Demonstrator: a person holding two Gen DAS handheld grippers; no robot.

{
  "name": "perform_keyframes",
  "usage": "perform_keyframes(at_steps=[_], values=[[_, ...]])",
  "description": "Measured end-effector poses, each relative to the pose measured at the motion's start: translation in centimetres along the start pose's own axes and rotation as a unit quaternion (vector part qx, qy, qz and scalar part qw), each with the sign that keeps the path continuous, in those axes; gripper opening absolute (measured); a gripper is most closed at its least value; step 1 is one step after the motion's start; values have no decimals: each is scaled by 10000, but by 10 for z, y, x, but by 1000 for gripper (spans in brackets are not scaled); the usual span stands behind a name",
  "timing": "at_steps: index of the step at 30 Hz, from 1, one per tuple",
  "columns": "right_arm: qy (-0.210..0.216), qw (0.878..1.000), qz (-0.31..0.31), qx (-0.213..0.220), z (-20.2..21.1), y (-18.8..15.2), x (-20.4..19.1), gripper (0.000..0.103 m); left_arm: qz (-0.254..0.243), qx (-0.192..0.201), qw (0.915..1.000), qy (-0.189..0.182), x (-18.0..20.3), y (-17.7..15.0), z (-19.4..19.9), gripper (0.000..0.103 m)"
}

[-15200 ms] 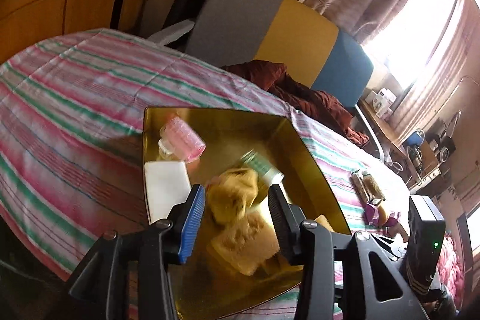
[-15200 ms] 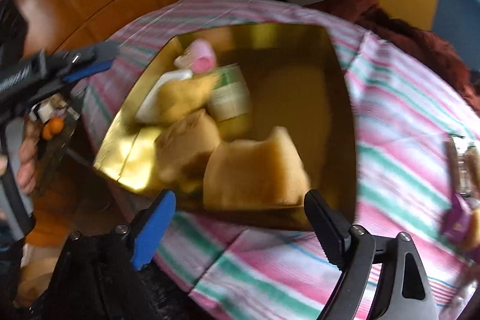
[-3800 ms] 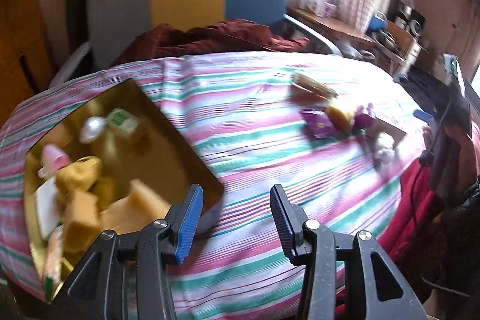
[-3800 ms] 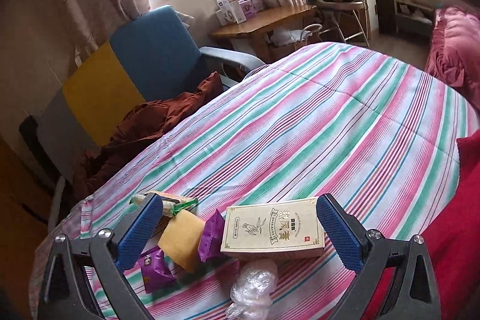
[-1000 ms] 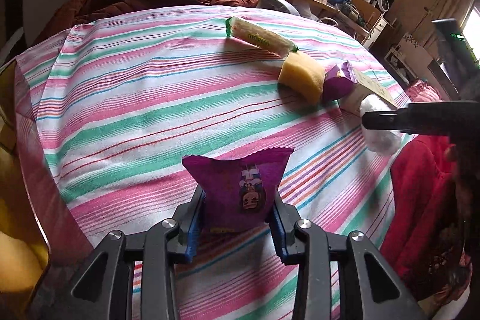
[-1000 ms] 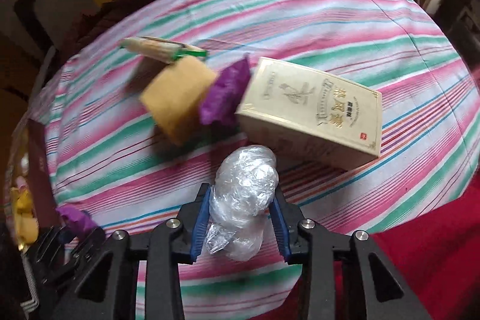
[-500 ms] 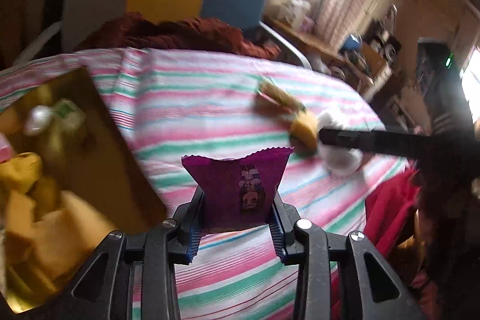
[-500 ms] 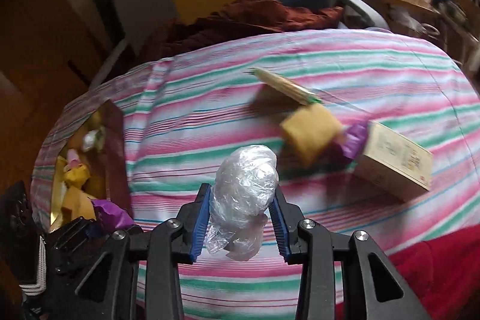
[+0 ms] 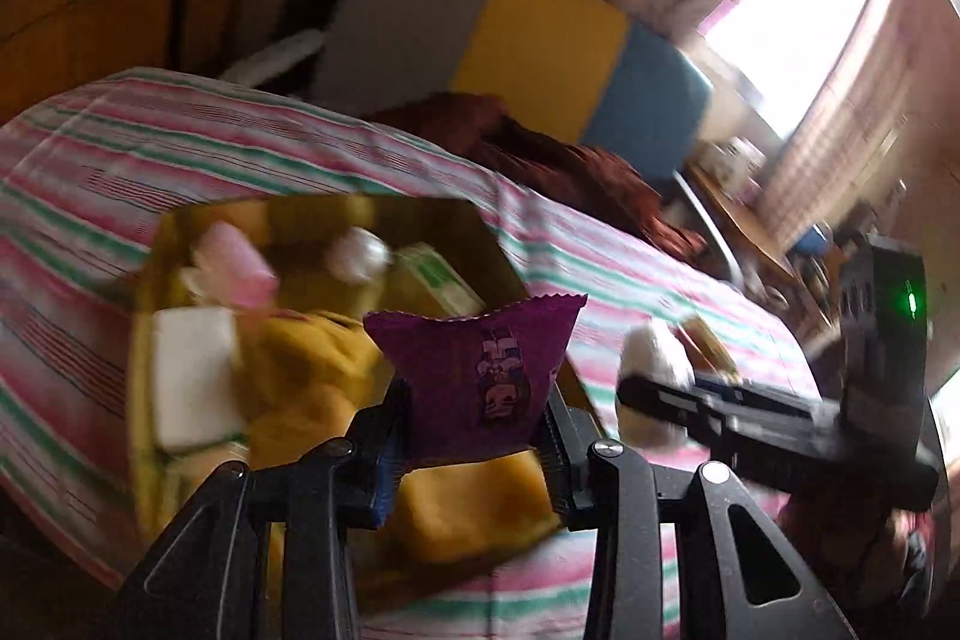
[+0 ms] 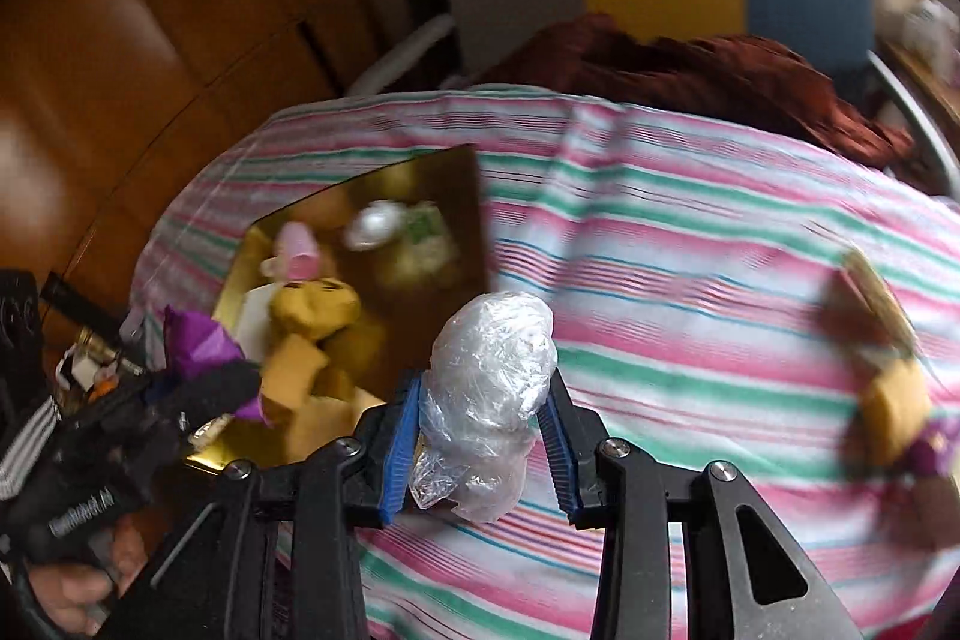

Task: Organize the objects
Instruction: 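Carry the purple packet and wrapped ball into the gold tray and release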

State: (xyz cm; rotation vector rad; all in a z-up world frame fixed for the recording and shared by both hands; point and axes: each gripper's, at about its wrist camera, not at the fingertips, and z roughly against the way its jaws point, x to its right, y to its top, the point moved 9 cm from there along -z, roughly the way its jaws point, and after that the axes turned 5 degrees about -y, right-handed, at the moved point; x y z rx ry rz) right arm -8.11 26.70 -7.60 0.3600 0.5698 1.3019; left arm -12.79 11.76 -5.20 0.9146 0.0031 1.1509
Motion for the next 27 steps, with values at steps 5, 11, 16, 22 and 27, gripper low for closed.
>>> perform_keyframes(at_steps=[5, 11, 16, 22, 27], values=[[100, 9997, 227, -66, -21, 12, -30, 39, 21, 12, 9992, 387, -39, 29, -5, 38], [47, 9990, 406, -187, -45, 14, -51, 42, -266, -178, 9962, 813, -67, 55, -29, 40], [70, 9981, 557, -241, -52, 3, -59, 75, -15, -277, 9941, 1052, -88, 53, -35, 49], [-148, 9963, 844, 66, -36, -3, -65, 97, 433, -110, 9929, 1102, -100, 32, -12, 49], [-911, 9818, 1463, 792, -11, -5, -71, 103, 534, 131, 9920, 1139, -94, 11, 15, 49]])
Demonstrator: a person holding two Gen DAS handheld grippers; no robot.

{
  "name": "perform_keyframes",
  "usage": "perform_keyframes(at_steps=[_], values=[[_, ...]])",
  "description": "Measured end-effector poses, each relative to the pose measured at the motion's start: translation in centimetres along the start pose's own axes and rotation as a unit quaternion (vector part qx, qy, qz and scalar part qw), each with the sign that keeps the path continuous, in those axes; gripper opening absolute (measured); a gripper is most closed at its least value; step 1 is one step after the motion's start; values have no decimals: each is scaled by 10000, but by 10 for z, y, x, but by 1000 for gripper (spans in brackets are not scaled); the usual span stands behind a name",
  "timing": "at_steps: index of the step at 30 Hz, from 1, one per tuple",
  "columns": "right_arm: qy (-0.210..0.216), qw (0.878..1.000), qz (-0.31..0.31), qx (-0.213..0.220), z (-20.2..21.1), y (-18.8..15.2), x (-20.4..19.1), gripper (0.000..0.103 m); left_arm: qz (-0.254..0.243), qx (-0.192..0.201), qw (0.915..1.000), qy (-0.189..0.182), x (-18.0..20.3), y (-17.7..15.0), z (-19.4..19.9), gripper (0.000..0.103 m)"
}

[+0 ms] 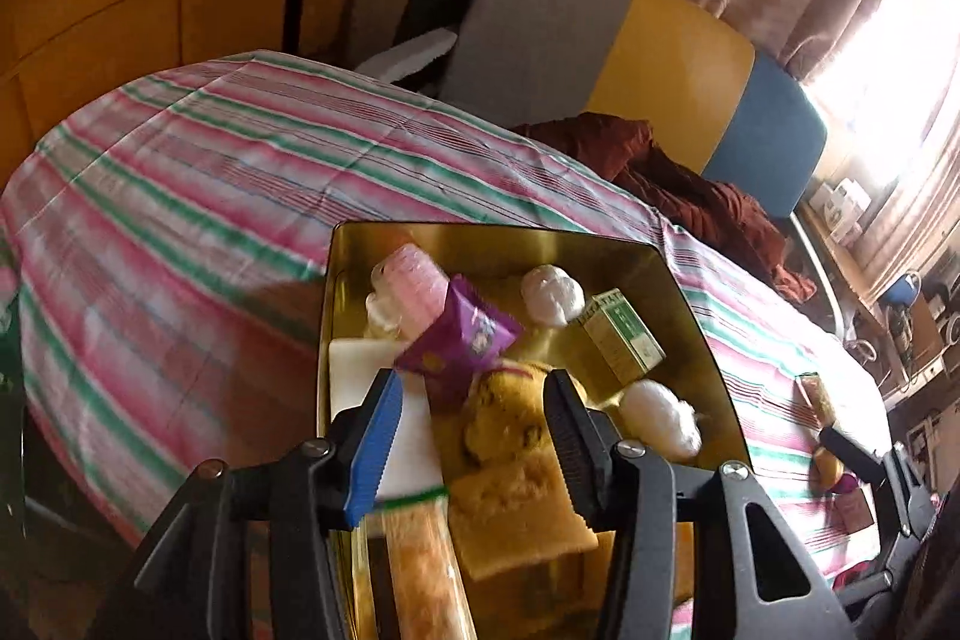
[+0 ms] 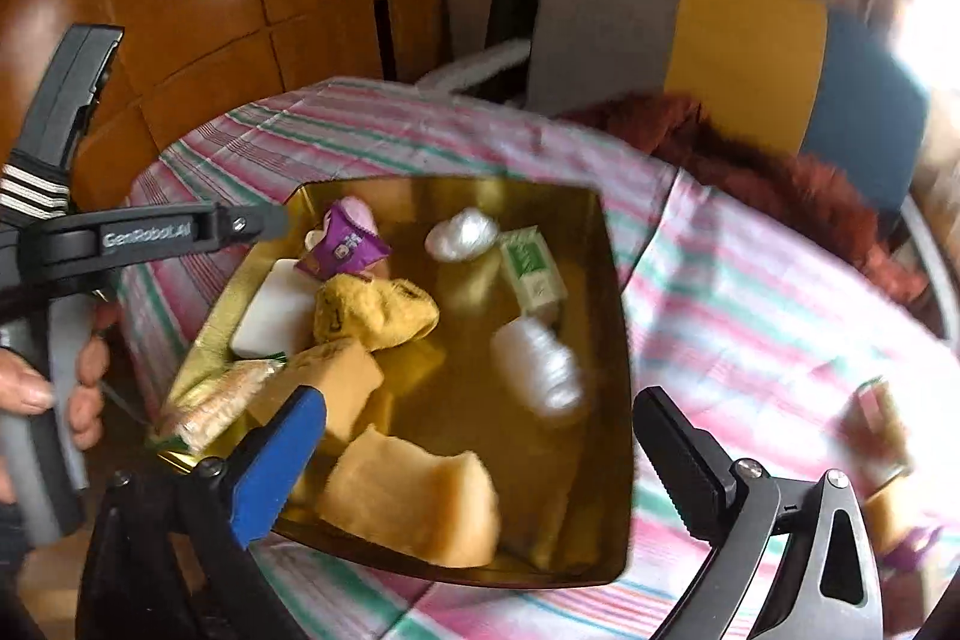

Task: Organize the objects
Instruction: 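Carry the purple packet and wrapped ball into the gold tray and release, then withdraw both tools from the tray toward the remaining items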

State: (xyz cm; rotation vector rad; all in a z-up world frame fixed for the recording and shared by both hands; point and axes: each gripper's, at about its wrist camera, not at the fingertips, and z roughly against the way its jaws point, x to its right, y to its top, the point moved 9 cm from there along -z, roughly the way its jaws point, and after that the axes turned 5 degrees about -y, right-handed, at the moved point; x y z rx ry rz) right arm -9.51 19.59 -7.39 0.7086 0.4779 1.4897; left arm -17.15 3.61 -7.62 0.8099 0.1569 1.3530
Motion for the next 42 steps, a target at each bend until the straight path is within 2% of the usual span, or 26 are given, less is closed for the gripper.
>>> perform_keyframes(at_steps=[3, 6, 11, 14, 23, 28, 32, 42], values=[[-637, 9965, 307, 436, 15, 3, 2, 103, -83, 142, 9999, -23, 5, -11, 16, 49], [-968, 9939, 428, 322, 14, -4, 4, 103, -221, 227, 9995, -35, 14, -19, 26, 49], [-759, 9969, 182, 80, 12, -17, 8, 103, -292, 272, 9992, -71, 25, -31, 36, 51], [-668, 9977, 18, 76, 15, -21, 13, 103, -299, 271, 9991, -97, 30, -37, 38, 55], [-368, 9960, -783, 202, 31, -28, 33, 103, -712, 159, 9973, 96, 46, -55, 39, 55], [-449, 9945, -934, 174, 30, -35, 46, 103, -1002, 162, 9947, 167, 58, -62, 39, 55], [-348, 9938, -1047, 99, 29, -43, 54, 103, -1210, 112, 9925, 139, 71, -69, 36, 55], [-573, 9906, -1243, 20, 30, -56, 87, 103, -1580, -92, 9874, -95, 99, -84, 30, 55]])
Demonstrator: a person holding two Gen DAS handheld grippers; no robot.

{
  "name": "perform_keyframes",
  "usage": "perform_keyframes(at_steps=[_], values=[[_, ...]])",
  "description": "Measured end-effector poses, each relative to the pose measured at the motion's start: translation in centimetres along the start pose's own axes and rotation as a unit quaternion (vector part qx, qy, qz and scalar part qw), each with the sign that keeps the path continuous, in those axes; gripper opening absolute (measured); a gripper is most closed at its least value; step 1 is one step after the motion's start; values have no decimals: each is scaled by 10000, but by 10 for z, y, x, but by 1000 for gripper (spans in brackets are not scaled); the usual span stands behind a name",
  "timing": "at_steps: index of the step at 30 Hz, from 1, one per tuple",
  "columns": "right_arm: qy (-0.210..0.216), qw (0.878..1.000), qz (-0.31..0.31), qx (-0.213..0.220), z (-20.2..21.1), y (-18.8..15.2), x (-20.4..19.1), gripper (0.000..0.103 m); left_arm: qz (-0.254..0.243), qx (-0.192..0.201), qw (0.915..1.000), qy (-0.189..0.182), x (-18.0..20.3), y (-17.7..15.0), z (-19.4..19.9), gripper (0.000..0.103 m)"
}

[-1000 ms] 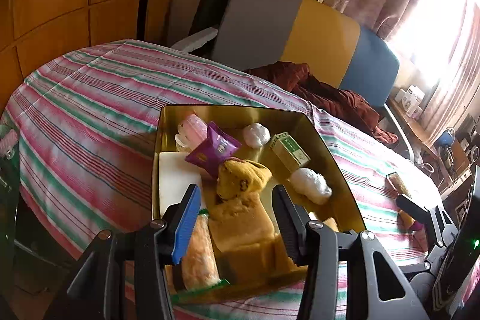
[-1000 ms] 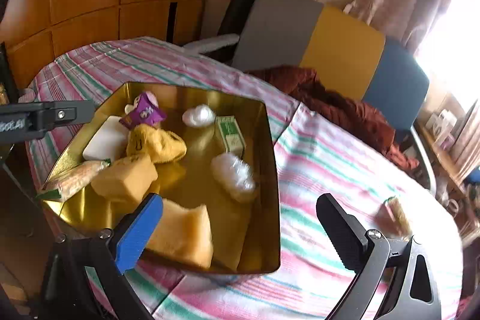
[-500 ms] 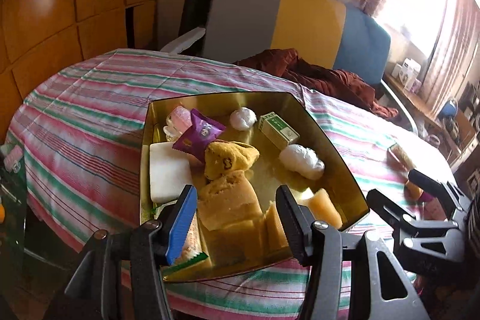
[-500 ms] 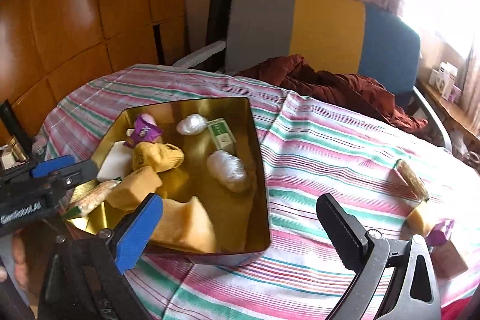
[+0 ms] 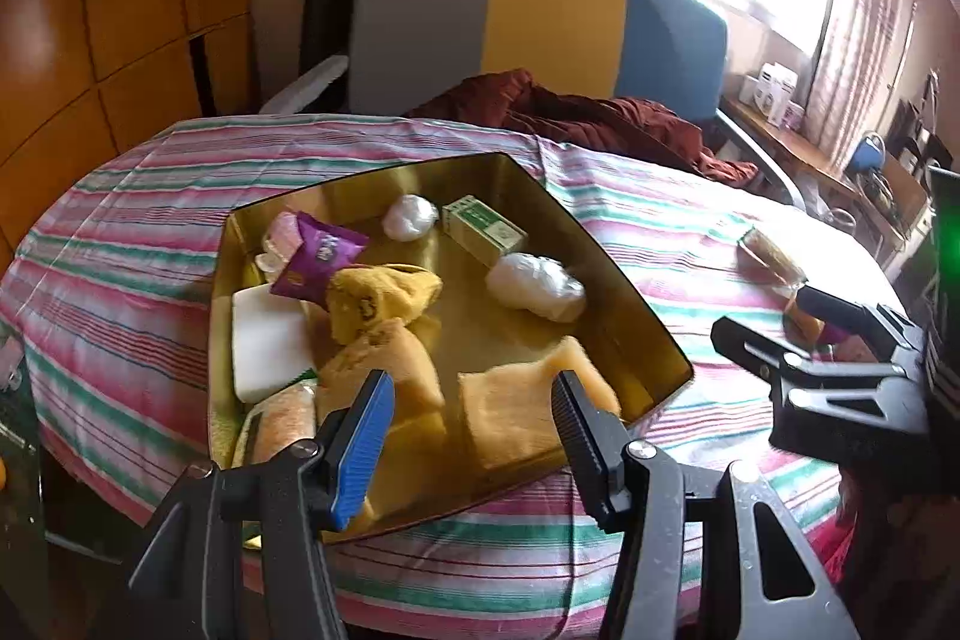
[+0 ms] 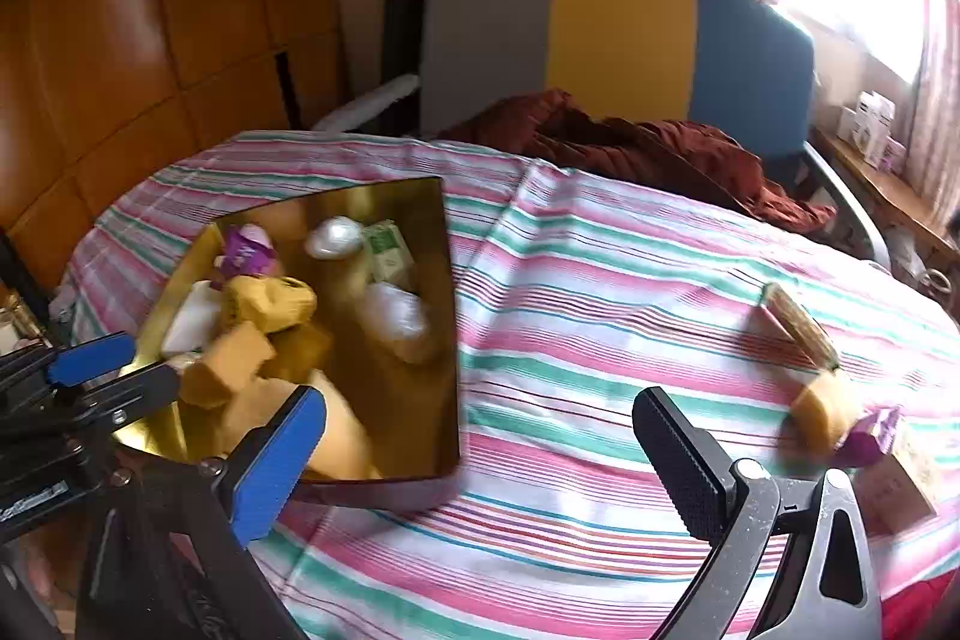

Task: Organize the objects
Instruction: 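Withdraw both tools from the tray toward the remaining items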

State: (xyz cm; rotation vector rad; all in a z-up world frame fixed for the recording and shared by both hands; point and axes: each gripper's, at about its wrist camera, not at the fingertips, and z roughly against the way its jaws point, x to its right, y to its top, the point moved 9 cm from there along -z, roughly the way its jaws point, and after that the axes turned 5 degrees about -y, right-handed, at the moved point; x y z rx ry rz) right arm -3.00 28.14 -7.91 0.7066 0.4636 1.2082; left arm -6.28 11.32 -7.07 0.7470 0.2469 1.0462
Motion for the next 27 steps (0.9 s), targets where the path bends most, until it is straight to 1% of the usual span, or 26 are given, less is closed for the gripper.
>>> perform_keyframes(at_steps=[4, 7, 11, 15, 19, 20, 23, 25, 26, 27], values=[[-108, 9997, -185, -88, -2, -5, 26, 103, -135, -100, 9998, -102, 12, -3, -6, 55], [-283, 9991, -298, -115, -2, -8, 48, 103, -249, -167, 9994, -183, 22, -5, -9, 55], [-447, 9969, -631, -164, -2, -8, 88, 103, -398, -214, 9985, -296, 35, -5, -12, 55], [-739, 9919, -1022, -154, 4, -8, 139, 103, -539, -267, 9973, -422, 50, -3, -15, 55], [-1286, 9803, -1498, -66, 16, -11, 208, 103, -735, -299, 9952, -568, 71, 1, -18, 55], [-1416, 9746, -1736, -21, 20, -13, 230, 103, -775, -314, 9947, -601, 76, 2, -19, 55], [-1885, 9492, -2513, 151, 35, -27, 292, 103, -948, -406, 9919, -739, 96, 3, -27, 55], [-2136, 9255, -3117, 258, 44, -42, 330, 103, -1096, -457, 9897, -797, 110, 2, -31, 55], [-2146, 9152, -3398, 307, 46, -48, 343, 103, -1182, -503, 9881, -848, 119, 2, -35, 55], [-2145, 9023, -3725, 341, 49, -57, 355, 103, -1236, -541, 9868, -892, 126, 2, -37, 55]])
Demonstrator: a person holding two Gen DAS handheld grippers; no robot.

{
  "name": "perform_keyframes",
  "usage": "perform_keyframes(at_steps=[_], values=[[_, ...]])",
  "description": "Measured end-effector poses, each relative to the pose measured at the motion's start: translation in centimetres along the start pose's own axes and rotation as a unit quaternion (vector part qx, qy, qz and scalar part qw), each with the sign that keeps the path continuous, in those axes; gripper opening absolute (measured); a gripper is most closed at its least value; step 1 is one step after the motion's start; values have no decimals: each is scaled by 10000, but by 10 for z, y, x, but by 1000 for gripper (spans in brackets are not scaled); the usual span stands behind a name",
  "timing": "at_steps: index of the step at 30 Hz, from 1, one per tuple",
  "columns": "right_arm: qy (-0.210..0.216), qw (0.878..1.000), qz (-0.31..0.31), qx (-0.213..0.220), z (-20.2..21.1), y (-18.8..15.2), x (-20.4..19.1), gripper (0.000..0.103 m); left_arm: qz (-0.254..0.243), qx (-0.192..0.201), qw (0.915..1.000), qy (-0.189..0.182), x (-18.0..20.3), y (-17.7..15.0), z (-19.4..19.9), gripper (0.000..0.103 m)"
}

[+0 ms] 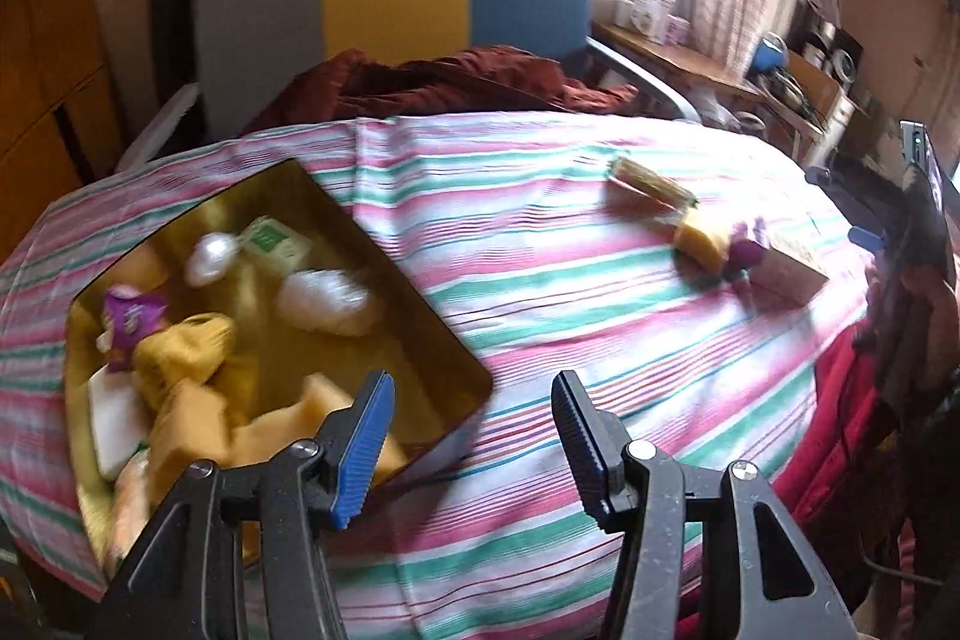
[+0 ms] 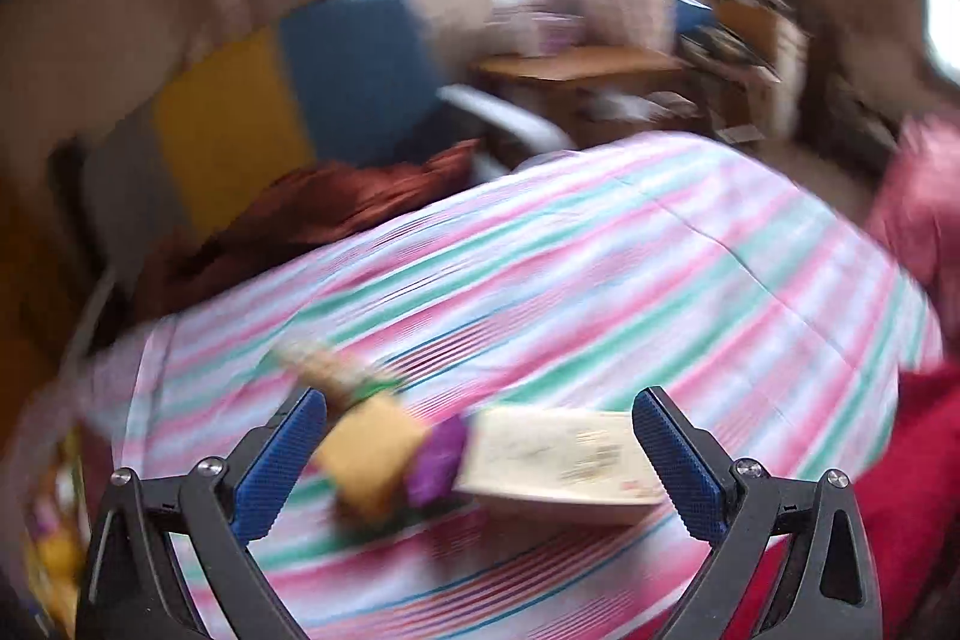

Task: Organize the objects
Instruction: 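Withdraw both tools from the tray toward the remaining items, then grasp the green-edged cracker packet with the left tool while the right tool grasps the yellow sponge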

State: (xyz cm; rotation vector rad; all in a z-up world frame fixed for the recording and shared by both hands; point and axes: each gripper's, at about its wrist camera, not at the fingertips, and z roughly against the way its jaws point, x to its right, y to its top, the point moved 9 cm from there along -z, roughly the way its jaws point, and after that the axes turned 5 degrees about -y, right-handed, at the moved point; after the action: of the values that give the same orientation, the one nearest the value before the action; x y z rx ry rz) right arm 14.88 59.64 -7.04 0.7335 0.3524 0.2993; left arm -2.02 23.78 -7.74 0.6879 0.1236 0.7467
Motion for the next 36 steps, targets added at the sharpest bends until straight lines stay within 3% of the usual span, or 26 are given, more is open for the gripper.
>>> perform_keyframes(at_steps=[4, 7, 13, 24, 30, 36], values=[[84, 9962, -852, -155, -7, 3, 28, 103, -288, -173, 9993, -152, 27, 8, -20, 55], [187, 9948, -972, -225, -9, 2, 30, 103, -453, -297, 9981, -310, 47, 17, -37, 56], [430, 9933, -1013, -357, -10, -4, 23, 103, -269, -483, 9962, -669, 70, 44, -65, 57], [861, 9905, -936, -531, -12, -10, 8, 103, 434, -909, 9837, -1491, 118, 100, -132, 55], [1076, 9874, -1013, -562, -12, -8, 5, 103, 1026, -1168, 9708, -1826, 132, 130, -178, 55], [1284, 9844, -988, -688, -15, -12, -3, 103, 1544, -1453, 9595, -1853, 143, 144, -227, 55]])
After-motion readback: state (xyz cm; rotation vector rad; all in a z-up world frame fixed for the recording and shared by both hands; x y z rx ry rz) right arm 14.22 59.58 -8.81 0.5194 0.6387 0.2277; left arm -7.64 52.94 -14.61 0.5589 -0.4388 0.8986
